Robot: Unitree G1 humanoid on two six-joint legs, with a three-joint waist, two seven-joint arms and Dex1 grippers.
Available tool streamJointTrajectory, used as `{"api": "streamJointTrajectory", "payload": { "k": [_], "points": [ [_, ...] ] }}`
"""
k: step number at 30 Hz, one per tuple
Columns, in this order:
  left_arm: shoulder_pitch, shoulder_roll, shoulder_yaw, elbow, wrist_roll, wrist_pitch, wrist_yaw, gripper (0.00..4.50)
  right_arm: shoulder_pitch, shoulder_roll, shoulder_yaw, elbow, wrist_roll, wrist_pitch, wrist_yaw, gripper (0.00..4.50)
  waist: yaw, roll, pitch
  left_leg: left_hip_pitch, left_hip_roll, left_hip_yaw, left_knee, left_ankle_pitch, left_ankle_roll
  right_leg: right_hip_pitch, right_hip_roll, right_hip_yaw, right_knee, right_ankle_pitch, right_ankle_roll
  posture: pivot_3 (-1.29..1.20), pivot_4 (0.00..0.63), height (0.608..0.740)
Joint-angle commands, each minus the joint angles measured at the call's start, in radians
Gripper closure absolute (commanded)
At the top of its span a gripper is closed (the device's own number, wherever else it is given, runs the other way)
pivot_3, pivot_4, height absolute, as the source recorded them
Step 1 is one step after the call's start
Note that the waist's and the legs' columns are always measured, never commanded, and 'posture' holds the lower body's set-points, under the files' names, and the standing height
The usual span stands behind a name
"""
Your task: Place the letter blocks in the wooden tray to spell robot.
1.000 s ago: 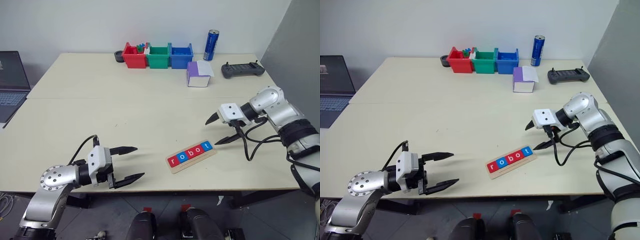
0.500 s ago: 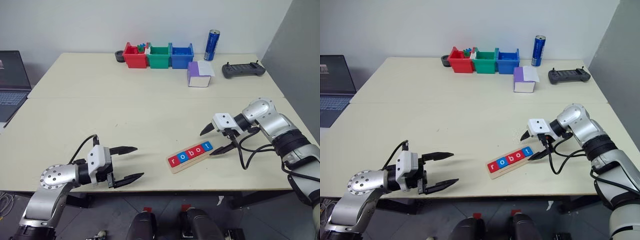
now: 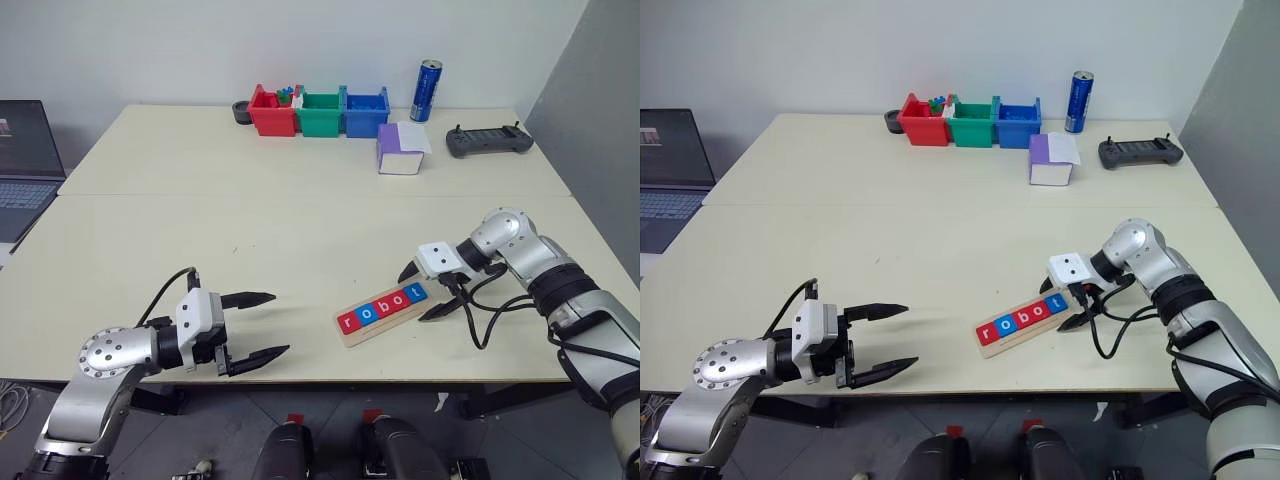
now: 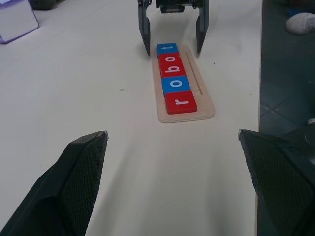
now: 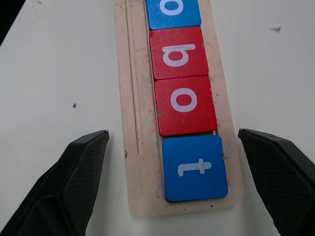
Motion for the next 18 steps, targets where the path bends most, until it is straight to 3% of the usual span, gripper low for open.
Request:
{"api": "streamJointTrajectory", "payload": {
  "k": [1, 10, 15, 18],
  "points": [
    [-0.009, 0.018, 0.025, -0.08, -0.026, 0.038, 0.026, 0.0, -0.039, 0.009, -0.018, 0.022, -0.02, -0.031, 0.063, 0.02, 0.0, 0.0, 0.0, 0.0, 0.0, 0.0, 0.0, 0.0, 0.0, 0.0, 0.0, 0.0, 0.0, 0.0, 0.0, 0.0, 0.15, 0.74],
    [-0.022, 0.034, 0.032, -0.197, -0.057, 0.153, 0.084, 0.0, -0.055, 0.046, -0.036, 0.096, -0.077, -0.055, 0.063, 0.02, 0.001, 0.0, 0.0, 0.001, 0.0, 0.0, 0.0, 0.0, 0.0, 0.0, 0.0, 0.0, 0.0, 0.0, 0.0, 0.0, 0.15, 0.74],
    [-0.038, 0.039, 0.032, -0.23, -0.067, 0.199, 0.102, 0.0, -0.051, 0.054, -0.055, 0.107, -0.1, -0.049, 0.047, 1.09, 0.001, 0.0, 0.0, 0.001, 0.0, 0.0, 0.0, 0.0, 0.0, 0.001, 0.0, 0.0, 0.0, 0.0, 0.0, 0.0, 0.15, 0.74],
    [-0.057, 0.046, 0.034, -0.242, -0.079, 0.227, 0.108, 0.0, -0.042, 0.052, -0.066, 0.095, -0.112, -0.021, 0.03, 1.08, 0.001, 0.0, 0.0, 0.001, 0.0, 0.0, 0.0, 0.0, 0.0, 0.001, 0.0, 0.0, 0.0, 0.0, 0.0, 0.0, 0.15, 0.74]
  ]
}}
